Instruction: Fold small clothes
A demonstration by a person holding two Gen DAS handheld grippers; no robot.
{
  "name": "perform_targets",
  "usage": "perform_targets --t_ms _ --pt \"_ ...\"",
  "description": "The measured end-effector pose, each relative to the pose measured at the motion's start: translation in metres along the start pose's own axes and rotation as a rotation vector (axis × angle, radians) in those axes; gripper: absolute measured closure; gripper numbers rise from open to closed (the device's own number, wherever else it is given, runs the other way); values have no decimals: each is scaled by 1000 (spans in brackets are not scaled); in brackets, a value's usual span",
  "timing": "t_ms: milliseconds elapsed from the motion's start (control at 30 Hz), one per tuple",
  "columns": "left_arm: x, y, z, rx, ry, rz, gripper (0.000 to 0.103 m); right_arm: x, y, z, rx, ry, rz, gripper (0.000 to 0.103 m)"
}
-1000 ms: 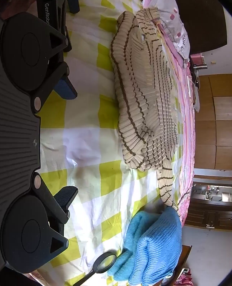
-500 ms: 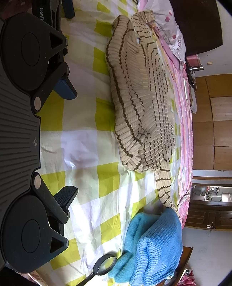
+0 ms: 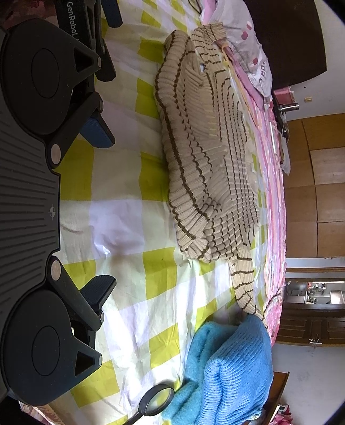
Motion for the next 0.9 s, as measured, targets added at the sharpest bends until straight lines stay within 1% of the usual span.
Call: perform_targets --t_ms 100,333,500,667,800,900 --pt "-1 1 3 16 12 9 0 -1 1 -1 -3 10 4 3" --pt "-4 2 3 10 -6 24 0 1 2 -4 -17 28 4 7" --pt "-5 3 5 27 21 45 0 2 2 -6 -24 28 8 8" --pt "-8 4 4 28 20 58 0 -1 2 -7 -27 32 19 12" --pt "-13 9 6 60 37 87 0 -2 3 -7 -33 36 23 13" --pt "-16 15 7 69 33 99 0 -1 7 -10 -43 46 23 17"
Point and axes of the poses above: each gripper's, at about its wrist camera, not at the fingertips, and x roughly the way its jaws point, z to its right, y to its top, the point moved 7 cm from there along x, roughly the way its jaws point, and after that the axes turned 14 degrees about -z, right-handed, at the moved point
